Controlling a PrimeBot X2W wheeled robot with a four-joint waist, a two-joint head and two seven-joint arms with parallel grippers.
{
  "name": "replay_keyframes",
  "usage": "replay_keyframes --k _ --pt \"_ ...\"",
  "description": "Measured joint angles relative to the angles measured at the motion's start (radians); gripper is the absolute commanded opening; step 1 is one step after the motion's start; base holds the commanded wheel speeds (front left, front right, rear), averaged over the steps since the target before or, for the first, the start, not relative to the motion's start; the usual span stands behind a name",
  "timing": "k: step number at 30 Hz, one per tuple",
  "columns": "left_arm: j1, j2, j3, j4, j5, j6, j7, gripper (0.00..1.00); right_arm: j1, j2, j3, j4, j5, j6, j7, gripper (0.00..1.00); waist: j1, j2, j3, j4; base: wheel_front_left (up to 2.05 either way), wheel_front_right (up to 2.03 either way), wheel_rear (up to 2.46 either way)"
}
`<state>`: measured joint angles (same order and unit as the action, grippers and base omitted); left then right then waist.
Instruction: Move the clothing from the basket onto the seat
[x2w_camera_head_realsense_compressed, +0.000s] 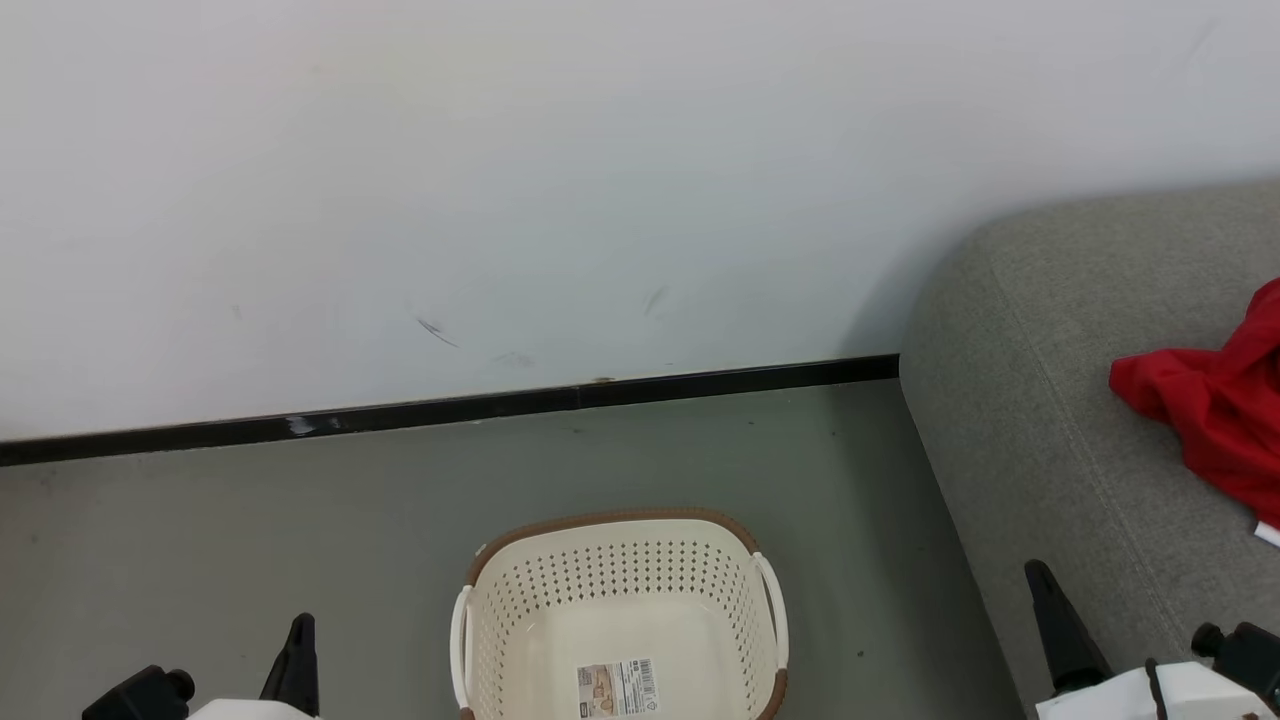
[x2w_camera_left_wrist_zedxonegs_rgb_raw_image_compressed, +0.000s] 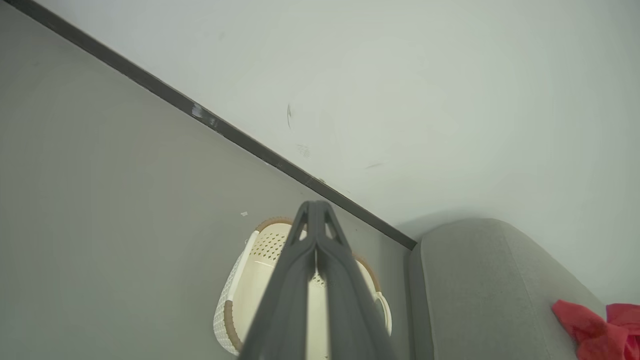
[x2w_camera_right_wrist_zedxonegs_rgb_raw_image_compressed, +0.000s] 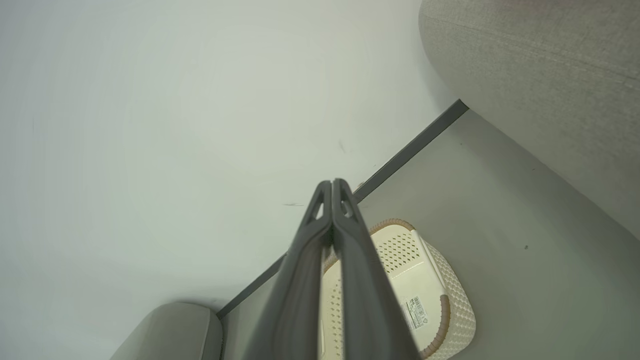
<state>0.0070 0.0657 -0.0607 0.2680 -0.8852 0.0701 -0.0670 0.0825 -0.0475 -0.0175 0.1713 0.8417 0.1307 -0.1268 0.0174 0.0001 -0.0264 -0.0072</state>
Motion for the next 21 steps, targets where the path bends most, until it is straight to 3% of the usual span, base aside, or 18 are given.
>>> replay_keyframes --k 21 --pt "-0.022 -0.009 0.055 0.004 -0.273 -0.074 0.067 0.00 -0.057 -0.021 -0.006 0.035 0.325 0.000 0.063 0.00 -0.0149 0.0000 0.016 0.003 0.00 0.00 0.00"
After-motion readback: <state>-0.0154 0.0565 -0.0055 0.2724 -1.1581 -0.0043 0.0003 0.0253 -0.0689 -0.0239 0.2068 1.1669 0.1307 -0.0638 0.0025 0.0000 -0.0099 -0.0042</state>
